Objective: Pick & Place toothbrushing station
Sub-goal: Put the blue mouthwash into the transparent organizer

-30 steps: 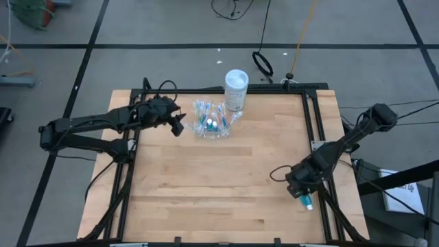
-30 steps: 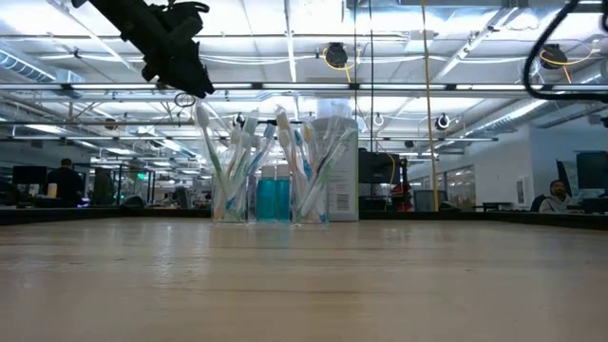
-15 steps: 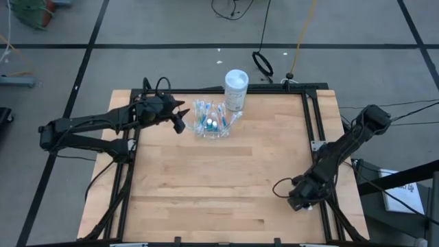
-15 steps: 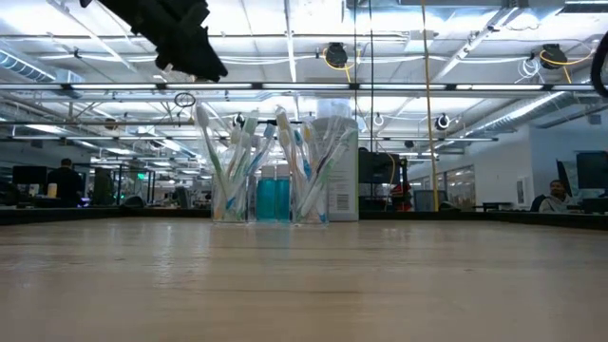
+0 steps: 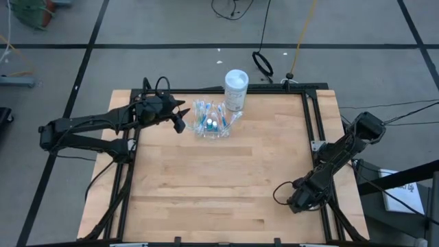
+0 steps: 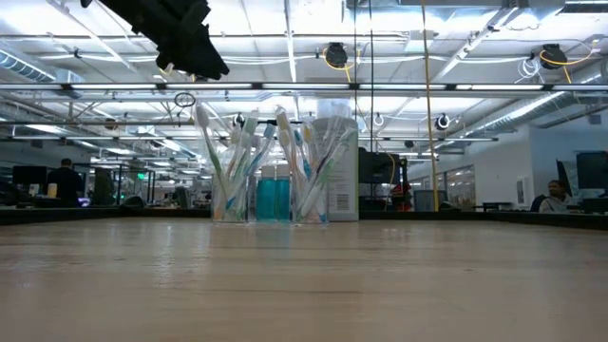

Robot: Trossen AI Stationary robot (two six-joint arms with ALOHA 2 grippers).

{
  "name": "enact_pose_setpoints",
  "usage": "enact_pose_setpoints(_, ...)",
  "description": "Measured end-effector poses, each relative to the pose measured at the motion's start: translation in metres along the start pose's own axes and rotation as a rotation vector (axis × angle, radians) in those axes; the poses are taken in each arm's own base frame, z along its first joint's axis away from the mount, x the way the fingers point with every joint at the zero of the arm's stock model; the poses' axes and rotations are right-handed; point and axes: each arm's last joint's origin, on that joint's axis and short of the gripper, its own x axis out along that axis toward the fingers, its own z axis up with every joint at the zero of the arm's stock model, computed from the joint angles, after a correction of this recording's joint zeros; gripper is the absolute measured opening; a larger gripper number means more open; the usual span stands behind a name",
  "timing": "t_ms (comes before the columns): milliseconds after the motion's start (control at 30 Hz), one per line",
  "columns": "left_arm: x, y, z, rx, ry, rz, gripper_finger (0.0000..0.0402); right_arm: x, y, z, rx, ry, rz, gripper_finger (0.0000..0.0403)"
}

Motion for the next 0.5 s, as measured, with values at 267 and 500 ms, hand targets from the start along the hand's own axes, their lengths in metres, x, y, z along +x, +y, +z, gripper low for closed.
enact_pose_setpoints(267,0.000,0.000,0.000,-0.001,-0.003,-0.003,0.0182,-0.006,0.004,0.004,-0.070,-0.109,0.096,0.0086)
enact_pose_setpoints(500,0.000,0.000,0.000,-0.031,-0.003,-0.012,0.0182,-0.047,0.009,0.013,-0.185,-0.426,0.457,0.0087)
